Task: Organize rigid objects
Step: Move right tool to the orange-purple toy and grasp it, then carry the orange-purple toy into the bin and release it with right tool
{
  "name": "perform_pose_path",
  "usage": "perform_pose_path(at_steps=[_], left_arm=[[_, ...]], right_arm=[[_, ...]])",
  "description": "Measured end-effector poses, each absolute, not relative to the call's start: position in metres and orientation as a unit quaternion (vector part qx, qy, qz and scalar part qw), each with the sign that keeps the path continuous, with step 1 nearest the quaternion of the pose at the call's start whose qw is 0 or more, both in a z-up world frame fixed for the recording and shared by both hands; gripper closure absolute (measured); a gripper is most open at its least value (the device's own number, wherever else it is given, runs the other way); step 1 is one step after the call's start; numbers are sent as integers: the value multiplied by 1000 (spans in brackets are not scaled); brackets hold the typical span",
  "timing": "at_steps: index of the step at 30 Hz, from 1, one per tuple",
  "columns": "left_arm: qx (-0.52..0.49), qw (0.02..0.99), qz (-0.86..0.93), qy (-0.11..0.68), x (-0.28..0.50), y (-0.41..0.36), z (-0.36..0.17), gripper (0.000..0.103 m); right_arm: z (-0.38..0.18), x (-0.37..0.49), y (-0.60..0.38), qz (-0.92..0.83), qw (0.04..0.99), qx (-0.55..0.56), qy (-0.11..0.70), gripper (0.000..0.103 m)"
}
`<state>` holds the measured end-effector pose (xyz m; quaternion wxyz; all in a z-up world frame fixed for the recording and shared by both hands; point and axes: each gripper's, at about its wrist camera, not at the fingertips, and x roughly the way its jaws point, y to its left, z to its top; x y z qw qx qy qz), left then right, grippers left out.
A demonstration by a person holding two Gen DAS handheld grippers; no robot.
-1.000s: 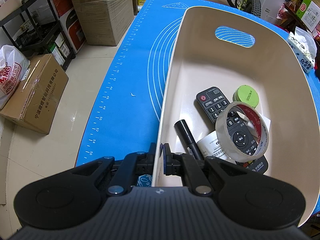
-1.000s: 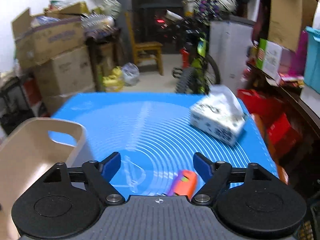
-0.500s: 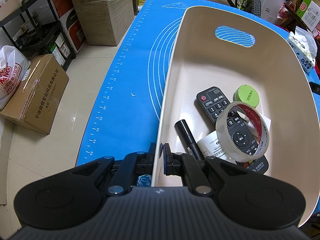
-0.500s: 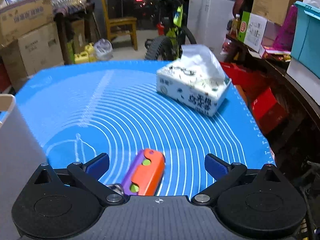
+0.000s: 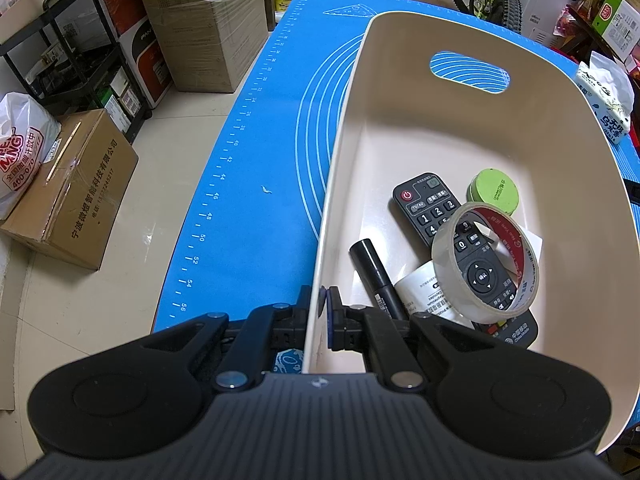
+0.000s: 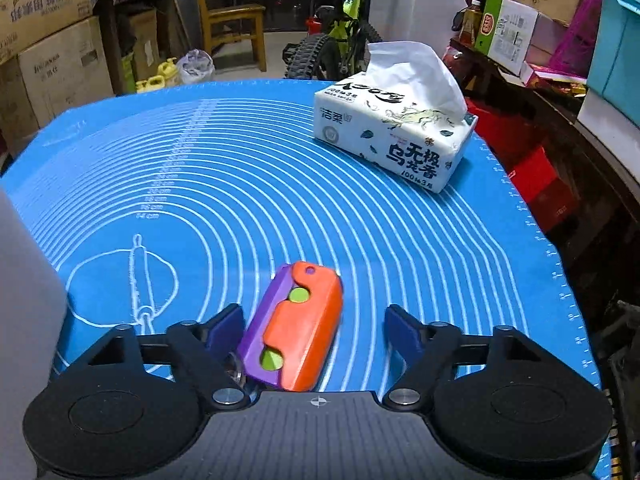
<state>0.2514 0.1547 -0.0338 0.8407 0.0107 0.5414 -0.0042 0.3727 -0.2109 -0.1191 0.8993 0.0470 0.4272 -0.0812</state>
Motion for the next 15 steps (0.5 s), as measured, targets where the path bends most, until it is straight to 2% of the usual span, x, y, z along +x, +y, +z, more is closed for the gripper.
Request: perform_pose_path(at_steps=[1,2,3,8,15], left_arm=[[11,841,-4,541,251,155,-34,95],[11,841,-4,542,251,155,-34,95],[11,841,-4,542,251,155,-34,95],[11,841,-4,542,252,153,-34,95],[11,841,-3,542,252,154,-34,95]], right_arm=[[-118,372,-210,-75,900,47,426,34],[-117,372,-208,-67,901,45,426,45],[-116,373,-205,-68,901,37,427,48],[-109,367,-204,-70,908,36,412,54],[-95,351,-212,-78,918,46,387,55]])
